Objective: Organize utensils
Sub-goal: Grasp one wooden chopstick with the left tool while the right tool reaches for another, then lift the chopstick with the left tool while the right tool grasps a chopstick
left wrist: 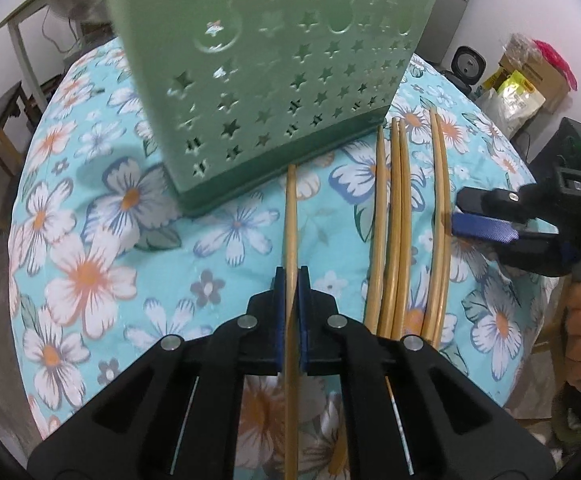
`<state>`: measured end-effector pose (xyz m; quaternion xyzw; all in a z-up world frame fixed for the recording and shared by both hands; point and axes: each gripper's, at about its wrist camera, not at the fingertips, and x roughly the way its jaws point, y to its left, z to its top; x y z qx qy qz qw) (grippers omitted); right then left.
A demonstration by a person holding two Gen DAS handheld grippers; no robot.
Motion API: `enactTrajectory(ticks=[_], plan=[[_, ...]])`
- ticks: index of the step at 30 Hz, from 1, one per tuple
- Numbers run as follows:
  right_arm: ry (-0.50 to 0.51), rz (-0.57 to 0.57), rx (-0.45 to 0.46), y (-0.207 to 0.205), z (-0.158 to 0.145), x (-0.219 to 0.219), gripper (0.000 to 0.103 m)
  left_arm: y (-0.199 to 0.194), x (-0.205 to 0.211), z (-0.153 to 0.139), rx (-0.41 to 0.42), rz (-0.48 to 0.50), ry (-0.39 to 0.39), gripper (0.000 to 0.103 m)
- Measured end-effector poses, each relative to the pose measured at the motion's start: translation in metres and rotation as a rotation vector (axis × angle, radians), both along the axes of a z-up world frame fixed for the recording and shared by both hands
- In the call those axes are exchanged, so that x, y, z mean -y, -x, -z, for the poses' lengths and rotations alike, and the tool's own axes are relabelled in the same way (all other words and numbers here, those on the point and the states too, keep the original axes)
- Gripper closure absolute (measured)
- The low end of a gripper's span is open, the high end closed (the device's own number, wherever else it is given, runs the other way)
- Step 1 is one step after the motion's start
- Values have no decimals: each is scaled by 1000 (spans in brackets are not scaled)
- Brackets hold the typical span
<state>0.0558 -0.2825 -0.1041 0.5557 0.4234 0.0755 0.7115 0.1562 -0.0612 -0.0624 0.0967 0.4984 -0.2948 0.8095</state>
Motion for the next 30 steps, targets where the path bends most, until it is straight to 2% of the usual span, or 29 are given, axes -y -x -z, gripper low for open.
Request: enactTrajectory(ticks=[4,15,21,23,26,30], plan=[[6,17,-6,-2,4,1,94,2,-6,0,-4,-8,7,98],[-38,6,-27,38,2,17,96,1,-5,1,-9,-11,13,98],[76,-80,-70,60,-9,9,96,2,-3,1,-13,-13,12,98],[150,-92,-83,59,-17,8,93,1,-3,1,-13,-12,9,98],[230,-76,-71,49,-29,12,73,1,-3,1,-14,-10,4,98],[376,-61,-49,25,-45,18,70,0,-3,1,-15,-10,3,98]])
